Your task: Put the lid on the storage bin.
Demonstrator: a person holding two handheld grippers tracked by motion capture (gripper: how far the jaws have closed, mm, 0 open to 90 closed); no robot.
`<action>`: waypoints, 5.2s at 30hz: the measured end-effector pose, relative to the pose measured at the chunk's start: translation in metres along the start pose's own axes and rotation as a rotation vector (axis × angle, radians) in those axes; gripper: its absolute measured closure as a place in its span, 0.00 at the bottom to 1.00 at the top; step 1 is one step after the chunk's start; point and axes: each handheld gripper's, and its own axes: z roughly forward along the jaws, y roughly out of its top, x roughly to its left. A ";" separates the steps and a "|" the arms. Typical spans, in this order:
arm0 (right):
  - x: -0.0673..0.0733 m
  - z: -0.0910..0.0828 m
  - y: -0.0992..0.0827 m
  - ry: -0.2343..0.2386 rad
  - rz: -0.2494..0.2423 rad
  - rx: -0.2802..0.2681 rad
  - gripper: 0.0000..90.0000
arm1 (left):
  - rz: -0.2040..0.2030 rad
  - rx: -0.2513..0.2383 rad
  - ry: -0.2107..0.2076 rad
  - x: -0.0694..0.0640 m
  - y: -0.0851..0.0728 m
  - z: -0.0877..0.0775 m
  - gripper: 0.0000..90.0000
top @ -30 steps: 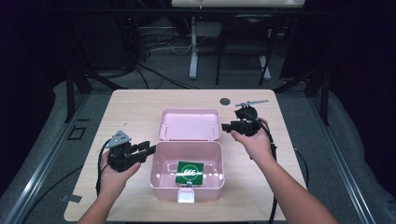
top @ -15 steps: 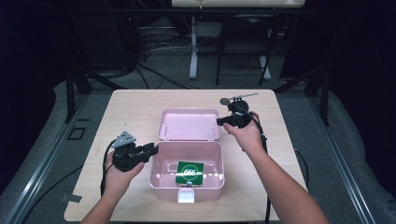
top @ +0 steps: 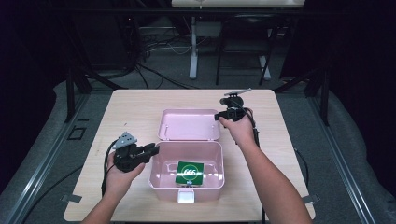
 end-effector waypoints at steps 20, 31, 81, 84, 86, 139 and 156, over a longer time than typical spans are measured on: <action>-0.002 0.025 0.011 -0.042 0.074 0.021 0.76 | -0.003 -0.001 0.001 0.000 0.000 0.000 0.81; 0.001 0.036 0.012 -0.059 0.081 0.054 0.82 | -0.009 -0.002 0.001 0.000 0.000 0.000 0.81; 0.022 -0.042 0.026 -0.023 -0.002 -0.180 0.96 | -0.023 -0.009 0.011 -0.001 0.000 0.002 0.82; 0.023 -0.048 0.025 -0.015 -0.013 -0.193 0.96 | -0.023 -0.010 0.011 -0.001 0.000 0.002 0.82; 0.024 -0.051 0.025 -0.011 -0.019 -0.203 0.96 | -0.022 -0.007 0.009 -0.001 0.000 0.002 0.82; 0.038 -0.112 -0.014 0.060 -0.133 -0.384 0.96 | -0.032 -0.020 0.000 0.000 0.000 -0.008 0.90; 0.047 -0.131 -0.040 0.051 -0.186 -0.452 0.97 | -0.029 -0.022 0.005 -0.001 0.000 -0.008 0.90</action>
